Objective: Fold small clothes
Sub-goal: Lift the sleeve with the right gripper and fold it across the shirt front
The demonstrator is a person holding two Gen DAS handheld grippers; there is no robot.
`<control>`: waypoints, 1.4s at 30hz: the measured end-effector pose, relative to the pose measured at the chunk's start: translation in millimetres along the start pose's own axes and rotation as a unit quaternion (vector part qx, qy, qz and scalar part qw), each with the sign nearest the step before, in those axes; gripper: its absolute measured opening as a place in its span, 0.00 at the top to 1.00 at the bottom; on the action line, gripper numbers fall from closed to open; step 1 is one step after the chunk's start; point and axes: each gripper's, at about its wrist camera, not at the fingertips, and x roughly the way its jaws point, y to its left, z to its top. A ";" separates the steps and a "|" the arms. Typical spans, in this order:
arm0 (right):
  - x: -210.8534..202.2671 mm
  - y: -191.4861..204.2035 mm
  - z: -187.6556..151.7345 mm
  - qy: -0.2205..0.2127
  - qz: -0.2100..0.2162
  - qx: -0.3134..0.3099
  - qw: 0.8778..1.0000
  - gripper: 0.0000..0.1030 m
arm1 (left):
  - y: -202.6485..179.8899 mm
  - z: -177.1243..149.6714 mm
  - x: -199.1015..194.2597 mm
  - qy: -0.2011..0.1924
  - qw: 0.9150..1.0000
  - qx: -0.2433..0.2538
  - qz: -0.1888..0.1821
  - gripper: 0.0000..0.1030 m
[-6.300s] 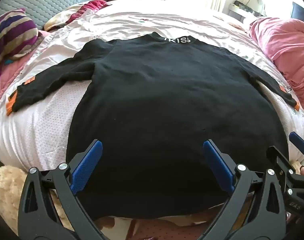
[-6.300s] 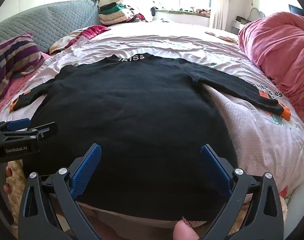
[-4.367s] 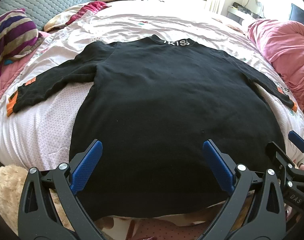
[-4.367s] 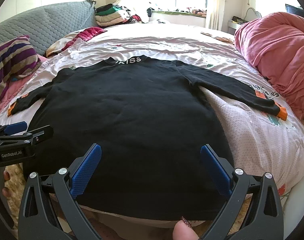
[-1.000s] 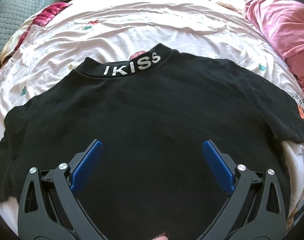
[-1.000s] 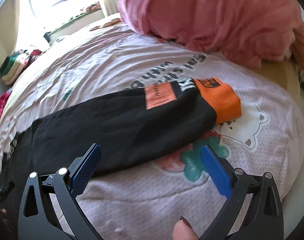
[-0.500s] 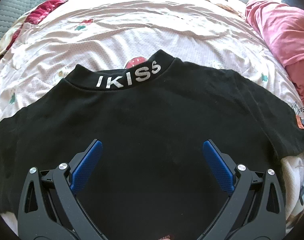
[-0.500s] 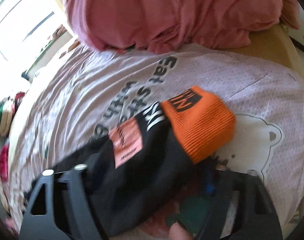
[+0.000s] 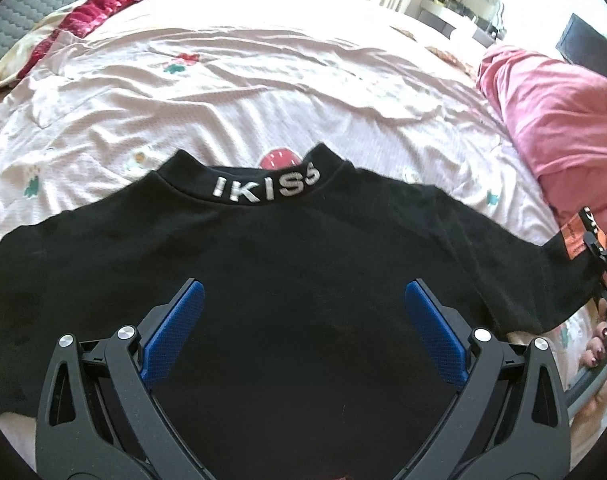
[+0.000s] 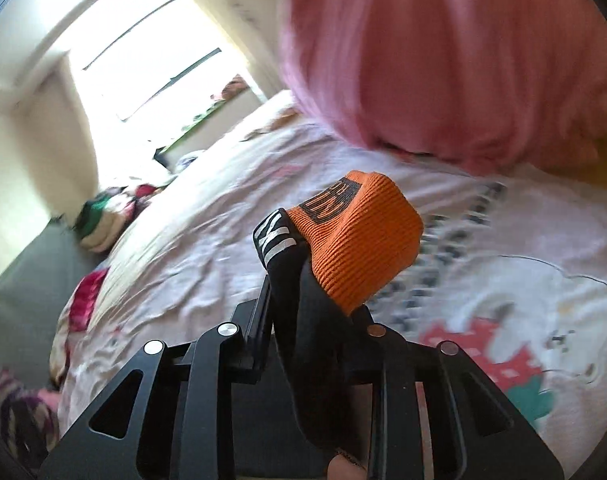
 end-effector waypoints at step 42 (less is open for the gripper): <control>1.5 176.2 -140.3 0.113 0.158 -0.280 0.940 0.45 | 63.6 -39.2 0.6 0.062 0.975 -0.124 -0.171 0.31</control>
